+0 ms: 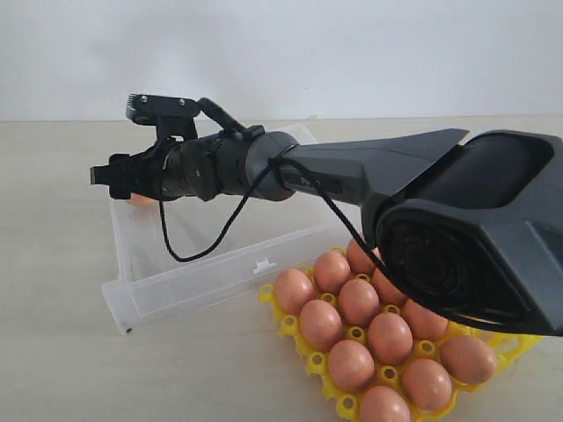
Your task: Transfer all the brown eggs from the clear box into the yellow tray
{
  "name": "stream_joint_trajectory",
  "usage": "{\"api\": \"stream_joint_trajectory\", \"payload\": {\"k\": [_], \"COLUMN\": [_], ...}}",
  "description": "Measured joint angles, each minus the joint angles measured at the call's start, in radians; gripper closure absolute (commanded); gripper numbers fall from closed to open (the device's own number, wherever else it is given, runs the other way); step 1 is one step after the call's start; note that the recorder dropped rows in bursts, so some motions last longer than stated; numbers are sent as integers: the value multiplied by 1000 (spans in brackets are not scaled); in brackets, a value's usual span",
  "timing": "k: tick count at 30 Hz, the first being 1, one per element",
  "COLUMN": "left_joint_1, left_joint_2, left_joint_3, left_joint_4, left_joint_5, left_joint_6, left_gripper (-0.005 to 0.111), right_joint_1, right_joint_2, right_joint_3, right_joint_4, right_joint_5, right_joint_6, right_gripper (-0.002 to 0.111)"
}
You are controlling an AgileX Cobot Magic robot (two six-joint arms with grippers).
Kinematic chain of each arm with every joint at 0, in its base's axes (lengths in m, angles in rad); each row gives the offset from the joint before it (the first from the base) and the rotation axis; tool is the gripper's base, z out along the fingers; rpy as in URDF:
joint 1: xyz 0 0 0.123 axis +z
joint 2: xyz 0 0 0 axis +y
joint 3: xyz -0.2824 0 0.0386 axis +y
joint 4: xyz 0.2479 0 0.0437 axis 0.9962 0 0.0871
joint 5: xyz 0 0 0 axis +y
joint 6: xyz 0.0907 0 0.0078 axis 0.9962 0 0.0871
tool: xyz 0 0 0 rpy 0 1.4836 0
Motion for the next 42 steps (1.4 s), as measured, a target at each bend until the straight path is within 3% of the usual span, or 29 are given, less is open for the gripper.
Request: {"api": "stream_joint_trajectory", "payload": {"k": [2,11,19,22,26,28,33,39,42], "left_joint_1": [0,0,0,0,0,0,0,0,0], "left_joint_2": [0,0,0,0,0,0,0,0,0], "left_joint_3": [0,0,0,0,0,0,0,0,0], "left_joint_4": [0,0,0,0,0,0,0,0,0], "left_joint_5": [0,0,0,0,0,0,0,0,0], "left_joint_6": [0,0,0,0,0,0,0,0,0], "left_gripper": [103,103,103,103,103,103,103,103,103], "right_joint_1": [0,0,0,0,0,0,0,-2,-8], "right_joint_2": [19,53,56,56,56,56,60,91,101], "right_joint_3": [0,0,0,0,0,0,0,0,-8], "right_joint_4": [0,4,6,8,8,8,8,10,6], "right_joint_5": [-30,-129,-202,-209,-195,-181,-161,-190,-201], "right_joint_6": [59,149,156,158,158,163,226,374,401], "right_gripper": [69,74,95,85,47,37,41,57,57]}}
